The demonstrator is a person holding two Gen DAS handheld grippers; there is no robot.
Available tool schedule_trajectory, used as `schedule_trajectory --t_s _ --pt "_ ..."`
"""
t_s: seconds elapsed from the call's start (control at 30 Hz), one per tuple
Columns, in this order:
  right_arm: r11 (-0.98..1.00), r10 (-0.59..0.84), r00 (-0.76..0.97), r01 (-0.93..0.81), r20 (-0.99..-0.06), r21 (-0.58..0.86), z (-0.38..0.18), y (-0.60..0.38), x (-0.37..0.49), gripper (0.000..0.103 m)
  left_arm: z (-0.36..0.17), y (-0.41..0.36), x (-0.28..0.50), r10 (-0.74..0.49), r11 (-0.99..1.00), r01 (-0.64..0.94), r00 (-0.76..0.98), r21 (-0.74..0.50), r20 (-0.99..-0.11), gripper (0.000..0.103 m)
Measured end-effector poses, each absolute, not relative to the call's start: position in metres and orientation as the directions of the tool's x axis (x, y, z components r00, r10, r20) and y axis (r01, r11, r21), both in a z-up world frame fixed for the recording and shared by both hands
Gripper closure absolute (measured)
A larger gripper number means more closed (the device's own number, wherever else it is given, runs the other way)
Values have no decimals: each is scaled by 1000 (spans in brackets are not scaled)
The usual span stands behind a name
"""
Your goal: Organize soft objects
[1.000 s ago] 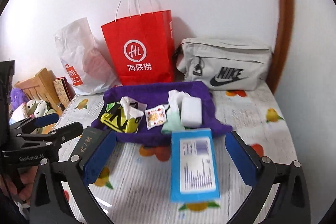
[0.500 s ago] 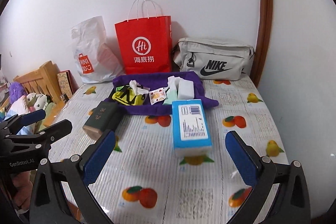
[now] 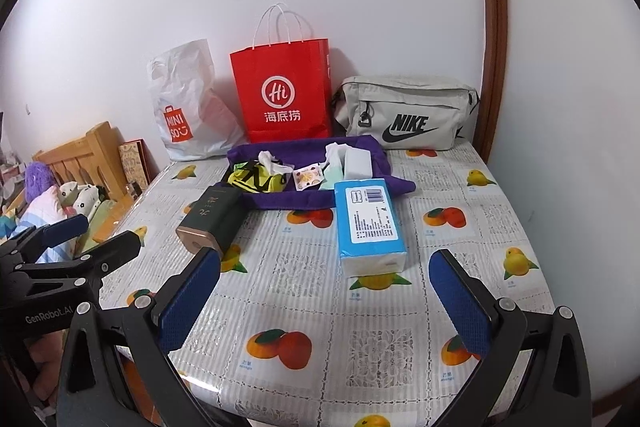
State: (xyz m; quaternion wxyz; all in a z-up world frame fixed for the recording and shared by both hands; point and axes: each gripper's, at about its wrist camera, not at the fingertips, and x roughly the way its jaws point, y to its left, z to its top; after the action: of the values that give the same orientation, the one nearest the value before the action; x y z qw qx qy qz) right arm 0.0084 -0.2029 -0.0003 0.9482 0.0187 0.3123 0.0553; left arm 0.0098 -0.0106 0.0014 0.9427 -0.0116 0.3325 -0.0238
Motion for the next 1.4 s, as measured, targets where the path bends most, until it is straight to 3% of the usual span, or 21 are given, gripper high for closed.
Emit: schedule_trajectory --t_s 1.4 --pt "992 124 805 -99 -581 75 2 -199 -1 0 2 -6 -1 -49 999 28 780 -44 -623 5"
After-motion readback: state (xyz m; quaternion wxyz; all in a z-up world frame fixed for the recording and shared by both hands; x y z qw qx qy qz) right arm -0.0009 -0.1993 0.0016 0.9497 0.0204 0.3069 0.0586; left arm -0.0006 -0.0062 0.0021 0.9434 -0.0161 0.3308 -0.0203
